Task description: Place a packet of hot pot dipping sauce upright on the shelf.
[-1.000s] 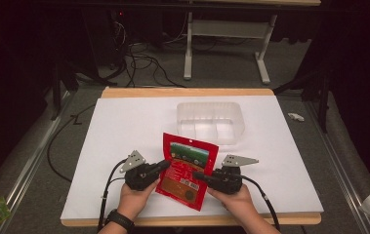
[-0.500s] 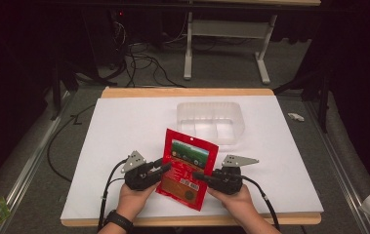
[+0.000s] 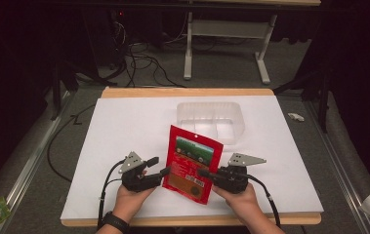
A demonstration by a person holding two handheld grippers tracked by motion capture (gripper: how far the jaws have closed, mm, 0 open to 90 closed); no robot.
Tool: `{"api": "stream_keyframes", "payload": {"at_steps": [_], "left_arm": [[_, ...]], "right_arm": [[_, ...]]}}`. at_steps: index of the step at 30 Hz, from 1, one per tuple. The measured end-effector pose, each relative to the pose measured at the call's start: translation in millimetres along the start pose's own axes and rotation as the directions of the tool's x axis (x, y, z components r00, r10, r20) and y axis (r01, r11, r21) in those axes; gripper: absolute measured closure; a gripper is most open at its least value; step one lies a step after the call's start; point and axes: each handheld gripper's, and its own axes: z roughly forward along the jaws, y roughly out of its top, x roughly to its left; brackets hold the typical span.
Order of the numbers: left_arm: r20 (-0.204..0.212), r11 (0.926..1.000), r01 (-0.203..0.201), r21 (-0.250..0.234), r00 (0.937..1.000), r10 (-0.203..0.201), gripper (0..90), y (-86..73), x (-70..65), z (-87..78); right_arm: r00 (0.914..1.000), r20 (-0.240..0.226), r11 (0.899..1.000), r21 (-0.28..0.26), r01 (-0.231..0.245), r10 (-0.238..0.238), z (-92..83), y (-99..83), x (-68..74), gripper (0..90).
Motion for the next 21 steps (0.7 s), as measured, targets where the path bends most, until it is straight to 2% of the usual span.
{"api": "stream_keyframes", "payload": {"at_steps": [7, 9, 16, 21], "left_arm": [[-0.028, 0.9998, -0.002, -0.018, 0.9996, 0.002, 33.2, -1.2, 5.3, -5.3], [-0.054, 0.9997, -0.022, -0.009, 0.9983, 0.021, 32.5, -1.8, 6.4, -6.6], [-0.103, 0.9975, -0.062, 0.034, 0.9926, 0.066, 28.6, -3.1, 6.4, -6.9], [-0.133, 0.9935, -0.101, 0.054, 0.9854, 0.107, 26.7, -3.5, 5.1, -7.2]], "right_arm": [[0.9986, 0.037, 0.999, -0.02, 0.038, -0.038, -10.6, 5.8, -0.1, 85.0], [0.9961, 0.065, 0.998, -0.031, 0.061, -0.059, -16.8, 8.5, -1.0, 85.1], [0.9901, 0.12, 0.995, -0.066, 0.081, -0.073, -31.5, 13.7, -6.6, 85.1], [0.9794, 0.184, 0.99, -0.094, 0.102, -0.084, -46.4, 17.6, -14.4, 85.1]]}}
